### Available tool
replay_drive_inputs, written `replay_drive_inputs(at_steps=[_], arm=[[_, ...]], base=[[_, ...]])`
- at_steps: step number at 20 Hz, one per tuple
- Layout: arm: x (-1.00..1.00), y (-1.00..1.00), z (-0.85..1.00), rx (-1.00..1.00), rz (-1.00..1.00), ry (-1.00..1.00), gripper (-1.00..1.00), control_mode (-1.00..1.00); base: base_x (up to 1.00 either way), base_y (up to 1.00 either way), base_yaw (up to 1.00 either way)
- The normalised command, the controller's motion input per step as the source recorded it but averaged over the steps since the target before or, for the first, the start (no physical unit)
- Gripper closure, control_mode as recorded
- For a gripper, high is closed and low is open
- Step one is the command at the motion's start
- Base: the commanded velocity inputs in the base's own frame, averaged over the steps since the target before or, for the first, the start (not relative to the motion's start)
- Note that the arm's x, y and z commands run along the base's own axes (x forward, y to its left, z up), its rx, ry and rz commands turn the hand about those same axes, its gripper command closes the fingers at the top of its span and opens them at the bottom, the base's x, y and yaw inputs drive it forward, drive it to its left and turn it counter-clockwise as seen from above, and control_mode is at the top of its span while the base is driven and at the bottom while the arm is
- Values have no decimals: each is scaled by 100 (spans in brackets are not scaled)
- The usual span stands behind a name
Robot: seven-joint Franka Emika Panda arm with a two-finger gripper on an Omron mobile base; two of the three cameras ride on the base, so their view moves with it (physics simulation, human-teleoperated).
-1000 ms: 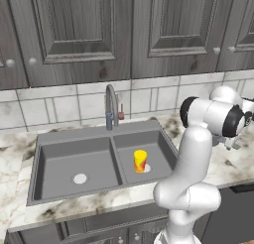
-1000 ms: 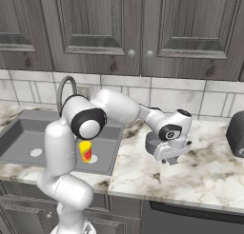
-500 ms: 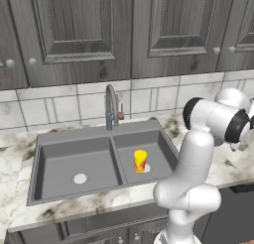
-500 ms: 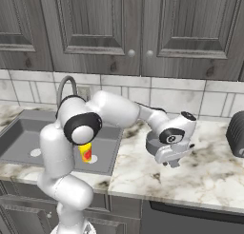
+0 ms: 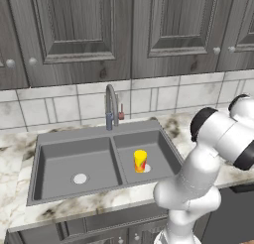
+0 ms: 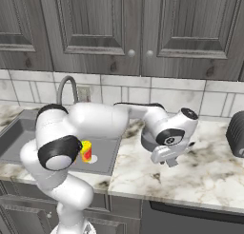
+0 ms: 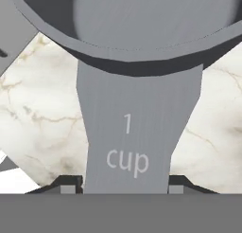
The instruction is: Move any existing items from the left basin to the right basin for drying. Then move the measuring cup from the counter to the left basin of the sink for washing.
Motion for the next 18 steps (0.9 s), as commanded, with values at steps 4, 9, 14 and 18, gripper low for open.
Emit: replay_drive_inputs(at_steps=[4,9,14,18], arm=[[-33,45,58,-3,0,-1,100,-100],[-32,49,47,-2,-1,0,100,-100],[-45,48,35,0,-5,0,100,-100],[-48,49,29,0,-8,1,100,-100]], base=[[0,0,0],[0,0,0],[0,0,0],[0,0,0]])
